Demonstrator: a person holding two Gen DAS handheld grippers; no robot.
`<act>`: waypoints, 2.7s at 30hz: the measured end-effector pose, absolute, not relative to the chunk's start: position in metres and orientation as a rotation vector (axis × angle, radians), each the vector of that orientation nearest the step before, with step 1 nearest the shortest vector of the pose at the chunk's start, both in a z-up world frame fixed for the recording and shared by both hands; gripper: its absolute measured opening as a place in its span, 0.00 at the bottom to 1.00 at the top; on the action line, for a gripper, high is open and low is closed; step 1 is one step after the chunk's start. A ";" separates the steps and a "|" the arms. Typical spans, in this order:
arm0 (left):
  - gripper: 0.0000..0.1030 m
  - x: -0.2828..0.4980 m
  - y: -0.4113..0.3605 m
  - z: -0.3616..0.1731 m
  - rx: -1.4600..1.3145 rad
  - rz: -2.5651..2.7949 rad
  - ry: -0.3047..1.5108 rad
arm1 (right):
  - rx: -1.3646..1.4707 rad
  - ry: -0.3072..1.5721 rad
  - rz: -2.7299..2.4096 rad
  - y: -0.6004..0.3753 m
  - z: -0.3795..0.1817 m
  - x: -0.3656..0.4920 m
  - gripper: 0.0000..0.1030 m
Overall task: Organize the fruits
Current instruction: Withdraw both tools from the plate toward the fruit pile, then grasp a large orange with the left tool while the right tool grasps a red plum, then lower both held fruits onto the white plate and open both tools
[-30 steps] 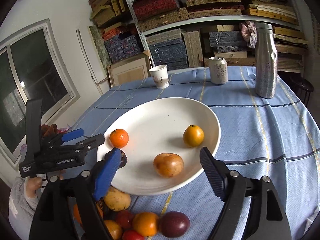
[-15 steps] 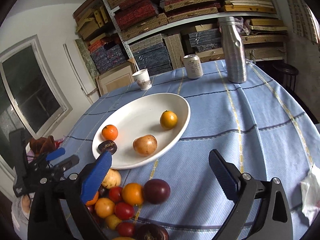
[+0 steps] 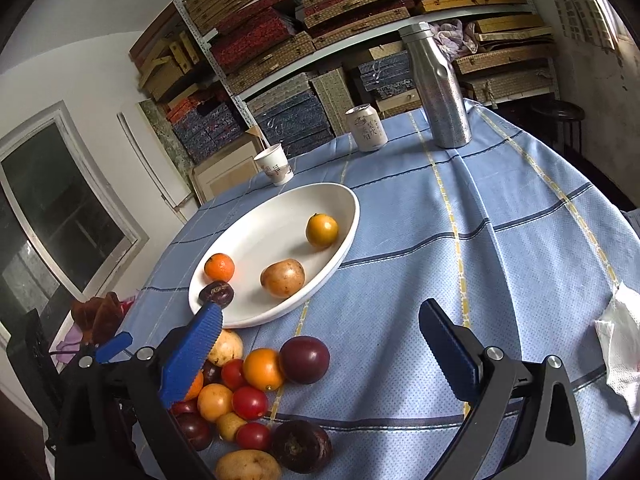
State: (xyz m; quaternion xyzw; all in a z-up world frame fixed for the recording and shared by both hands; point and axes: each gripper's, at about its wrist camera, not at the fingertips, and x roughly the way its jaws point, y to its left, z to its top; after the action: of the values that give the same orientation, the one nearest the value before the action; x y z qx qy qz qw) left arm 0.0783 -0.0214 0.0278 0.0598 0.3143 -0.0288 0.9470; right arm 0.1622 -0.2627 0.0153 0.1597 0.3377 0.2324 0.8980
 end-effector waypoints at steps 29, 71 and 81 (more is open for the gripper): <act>0.50 0.098 -0.030 0.010 0.003 -0.233 0.785 | 0.226 0.794 0.507 -0.238 -0.002 0.165 0.97; 0.43 0.097 -0.032 0.006 -0.011 -0.274 0.832 | 0.408 0.980 0.671 -0.227 -0.042 0.194 0.36; 0.43 0.146 0.009 0.069 -0.061 -0.155 0.716 | 0.341 0.796 0.664 -0.231 0.037 0.211 0.35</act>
State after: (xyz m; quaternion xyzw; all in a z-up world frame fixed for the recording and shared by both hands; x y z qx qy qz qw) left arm 0.1458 0.0088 0.0695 -0.0300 0.3499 -0.0758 0.9333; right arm 0.2112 -0.2310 0.0367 0.1620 0.3787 0.3158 0.8548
